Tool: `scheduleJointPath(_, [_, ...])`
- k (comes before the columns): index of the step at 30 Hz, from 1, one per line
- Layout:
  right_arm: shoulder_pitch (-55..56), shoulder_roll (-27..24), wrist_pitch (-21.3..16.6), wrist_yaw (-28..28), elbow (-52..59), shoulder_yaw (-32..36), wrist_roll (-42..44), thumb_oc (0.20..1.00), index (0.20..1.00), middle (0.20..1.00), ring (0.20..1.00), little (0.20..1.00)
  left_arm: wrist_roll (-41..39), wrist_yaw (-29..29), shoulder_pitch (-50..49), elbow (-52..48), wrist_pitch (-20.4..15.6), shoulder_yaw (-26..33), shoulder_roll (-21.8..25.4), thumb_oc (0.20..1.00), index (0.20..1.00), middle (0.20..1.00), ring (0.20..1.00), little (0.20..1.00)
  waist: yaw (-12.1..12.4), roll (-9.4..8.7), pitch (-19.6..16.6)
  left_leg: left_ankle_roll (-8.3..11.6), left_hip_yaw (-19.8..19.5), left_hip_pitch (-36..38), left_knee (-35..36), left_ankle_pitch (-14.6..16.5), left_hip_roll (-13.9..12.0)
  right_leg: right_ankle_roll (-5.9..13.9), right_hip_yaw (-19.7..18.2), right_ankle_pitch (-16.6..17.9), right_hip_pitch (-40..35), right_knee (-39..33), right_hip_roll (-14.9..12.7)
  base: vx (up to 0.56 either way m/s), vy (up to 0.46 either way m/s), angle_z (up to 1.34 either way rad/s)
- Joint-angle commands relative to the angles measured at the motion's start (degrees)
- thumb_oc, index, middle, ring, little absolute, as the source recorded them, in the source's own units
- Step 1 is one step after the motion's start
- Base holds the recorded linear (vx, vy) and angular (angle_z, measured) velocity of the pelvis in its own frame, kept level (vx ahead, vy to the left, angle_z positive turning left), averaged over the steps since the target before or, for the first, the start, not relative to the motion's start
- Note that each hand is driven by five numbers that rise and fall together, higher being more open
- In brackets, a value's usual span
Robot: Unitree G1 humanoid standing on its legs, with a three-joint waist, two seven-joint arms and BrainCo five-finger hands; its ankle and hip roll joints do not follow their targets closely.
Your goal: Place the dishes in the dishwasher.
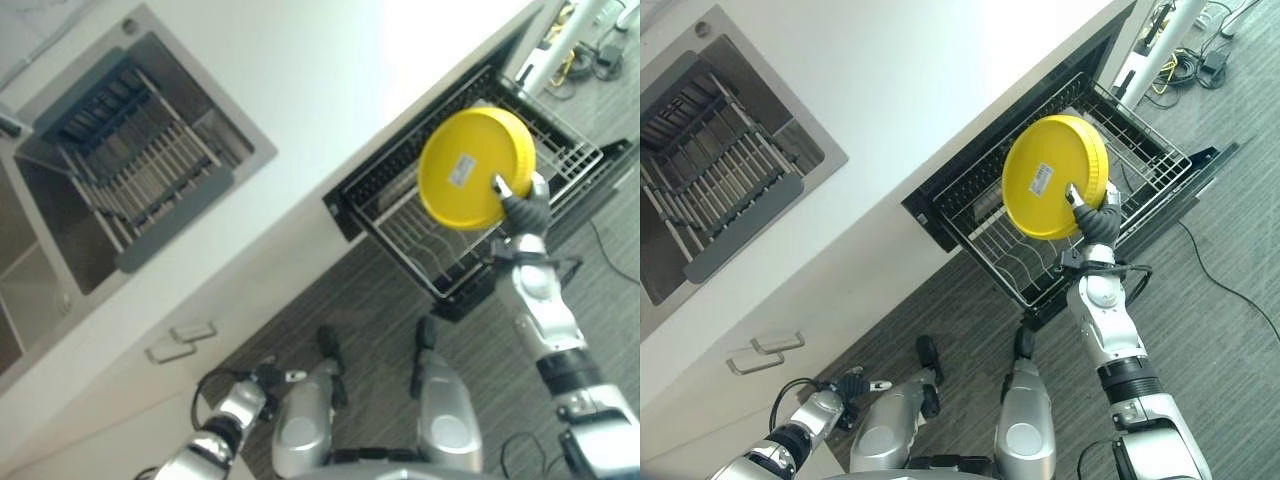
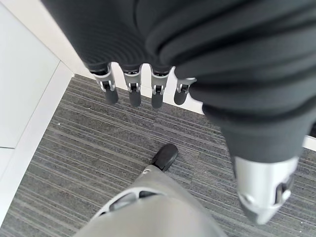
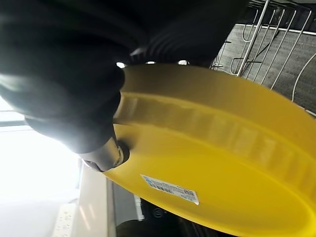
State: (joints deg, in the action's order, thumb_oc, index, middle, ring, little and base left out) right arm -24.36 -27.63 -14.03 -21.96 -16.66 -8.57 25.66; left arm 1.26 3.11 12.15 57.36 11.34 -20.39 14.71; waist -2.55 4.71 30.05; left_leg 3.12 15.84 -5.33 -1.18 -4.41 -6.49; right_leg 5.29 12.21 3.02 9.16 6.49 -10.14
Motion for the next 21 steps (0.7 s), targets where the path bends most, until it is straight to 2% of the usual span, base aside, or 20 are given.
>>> scheduleJointPath(1, [-4.7,-3.2,-0.3,-2.7,1.5,1.1,-8.1,0.200,0.200,0.200,0.200,0.200,1.1,0.0,0.2,1.7,-0.1,-1.8,2.2,1.000,1.000,1.000,1.000,1.000,0.6,-2.47,-2.5,-0.56,-7.6,-3.9,-9.0,7.1,-0.6,0.95,-1.1,-8.1,2.0,9.4,-2.4,-0.04,-0.024,0.26])
scheduleJointPath(2, [-7.3,-5.7,3.9,-2.9,-1.5,0.1,-13.4,0.200,0.200,0.200,0.200,0.200,1.0,0.3,0.7,1.5,-0.8,-1.8,2.5,1.000,1.000,1.000,1.000,1.000,1.4,-2.62,-1.9,-0.59,-8.0,-4.6,-9.5,7.0,-0.7,0.88,-0.7,-8.1,2.4,9.7,-2.3,-0.03,-0.015,0.23])
scheduleJointPath(3, [-7.3,-5.7,3.9,-2.9,-1.5,0.1,-13.4,0.200,0.200,0.200,0.200,0.200,1.0,0.3,0.7,1.5,-0.8,-1.8,2.5,1.000,1.000,1.000,1.000,1.000,1.4,-2.61,-1.8,-0.59,-8.0,-4.6,-9.5,7.0,-0.7,0.88,-0.7,-8.1,2.4,9.7,-2.3,-0.08,-0.016,0.16])
scheduleJointPath(4, [-10.9,-8.7,6.1,-4.2,-4.9,-2.0,-20.2,0.200,0.200,0.200,0.200,0.200,1.7,0.3,1.3,1.4,-1.7,-1.9,2.9,1.000,1.000,1.000,1.000,1.000,2.5,-2.78,-1.2,-0.55,-8.3,-5.7,-10.1,6.8,-0.8,0.78,-0.2,-8.1,3.1,10.2,-2.1,-0.06,-0.009,0.09])
scheduleJointPath(8, [-15.8,-12.5,9.5,-6.3,-7.6,-5.4,-28.3,0.200,0.200,0.200,0.200,0.200,2.0,0.2,2.0,1.1,-2.1,-2.1,3.7,1.000,1.000,1.000,1.000,1.000,3.8,-3.14,-0.4,-0.48,-8.6,-7.2,-10.6,6.5,-1.1,0.83,0.6,-8.1,4.0,10.8,-1.8,-0.05,-0.016,0.16])
scheduleJointPath(9, [-17.7,-13.7,11.5,-10.7,-9.3,-7.0,-32.2,0.200,0.200,0.200,0.200,0.200,1.7,0.3,2.4,1.2,-2.1,-2.4,3.9,1.000,1.000,1.000,1.000,1.000,4.3,-3.28,-0.3,-0.55,-8.8,-7.9,-10.7,6.4,-1.2,0.87,0.8,-7.9,4.4,10.7,-1.6,-0.05,-0.032,0.08])
scheduleJointPath(10, [-19.4,-14.5,12.7,-12.9,-10.8,-8.3,-34.9,0.200,0.200,0.200,0.200,0.200,1.6,0.5,2.6,1.4,-2.3,-2.6,4.0,1.000,1.000,1.000,1.000,1.000,4.7,-3.44,-0.3,-0.55,-9.0,-8.4,-10.8,6.4,-1.2,0.92,1.1,-7.9,4.7,10.6,-1.4,-0.04,-0.029,0.10])
scheduleJointPath(14, [-24.1,-15.0,15.0,-17.0,-14.9,-13.3,-43.8,0.200,0.200,0.200,0.200,0.200,1.3,1.0,3.4,2.9,-3.9,-3.1,4.3,1.000,1.000,1.000,1.000,1.000,5.9,-3.85,-0.3,-0.63,-9.5,-10.1,-11.0,6.3,-1.1,0.99,1.7,-7.8,5.8,10.6,-1.0,-0.02,-0.022,0.18])
scheduleJointPath(17, [-27.9,-15.4,18.0,-23.4,-20.2,-20.1,-54.3,0.200,0.200,0.200,0.200,0.200,1.1,1.4,4.7,4.2,-4.7,-3.9,5.0,1.000,1.000,1.000,1.000,1.000,7.2,-4.33,-0.3,-0.87,-10.3,-12.2,-11.6,6.3,-0.9,1.07,2.5,-7.6,7.0,10.7,-0.6,-0.02,-0.046,0.12])
scheduleJointPath(18, [-28.9,-15.1,18.0,-24.7,-21.8,-21.7,-54.8,0.200,0.200,0.200,0.200,0.200,1.2,1.6,4.9,4.4,-5.0,-4.2,5.1,1.000,1.000,1.000,1.000,1.000,7.6,-4.40,-0.3,-0.93,-10.5,-12.8,-11.8,6.3,-0.9,1.07,2.7,-7.5,7.4,10.8,-0.6,-0.02,-0.058,0.20])
scheduleJointPath(19, [-31.3,-13.6,18.4,-28.9,-25.4,-26.4,-56.9,0.200,0.200,0.200,0.200,0.200,1.3,2.3,6.1,4.9,-6.3,-5.2,5.2,1.000,1.000,1.000,1.000,1.000,8.4,-4.40,-0.3,-1.14,-10.9,-15.1,-12.1,6.3,-0.6,1.12,3.2,-7.3,9.2,11.0,-0.5,-0.02,-0.042,0.18])
scheduleJointPath(21, [-32.3,-12.9,18.9,-30.4,-27.1,-27.8,-57.1,0.200,0.200,0.200,0.200,0.200,1.0,2.8,6.7,4.9,-6.8,-5.8,5.2,1.000,1.000,1.000,1.000,1.000,8.7,-4.29,-0.3,-1.31,-11.0,-16.3,-12.2,6.2,-0.4,1.23,3.3,-7.1,10.3,11.1,-0.6,-0.02,-0.014,0.12])
